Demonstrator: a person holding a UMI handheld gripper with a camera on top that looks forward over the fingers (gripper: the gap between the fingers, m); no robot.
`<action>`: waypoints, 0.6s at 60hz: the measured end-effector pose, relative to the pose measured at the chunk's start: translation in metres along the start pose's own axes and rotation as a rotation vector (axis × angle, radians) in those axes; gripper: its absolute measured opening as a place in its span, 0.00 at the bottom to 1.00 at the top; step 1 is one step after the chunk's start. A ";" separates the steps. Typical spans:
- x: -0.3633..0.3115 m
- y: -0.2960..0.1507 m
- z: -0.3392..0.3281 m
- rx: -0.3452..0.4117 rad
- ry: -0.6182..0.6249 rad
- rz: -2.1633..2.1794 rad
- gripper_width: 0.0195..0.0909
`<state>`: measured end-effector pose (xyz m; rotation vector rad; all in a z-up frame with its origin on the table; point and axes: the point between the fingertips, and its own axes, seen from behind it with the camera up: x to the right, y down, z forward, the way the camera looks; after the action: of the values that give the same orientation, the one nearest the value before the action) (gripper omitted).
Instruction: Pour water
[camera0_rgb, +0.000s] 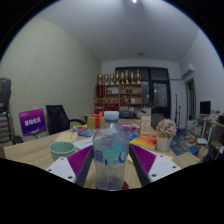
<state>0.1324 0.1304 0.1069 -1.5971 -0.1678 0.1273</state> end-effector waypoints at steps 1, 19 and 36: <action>-0.004 0.007 0.005 -0.006 -0.003 0.000 0.85; 0.017 -0.023 -0.143 -0.017 0.022 0.048 0.90; -0.007 -0.053 -0.292 -0.045 0.022 0.106 0.90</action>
<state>0.1782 -0.1557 0.1699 -1.6523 -0.0691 0.1896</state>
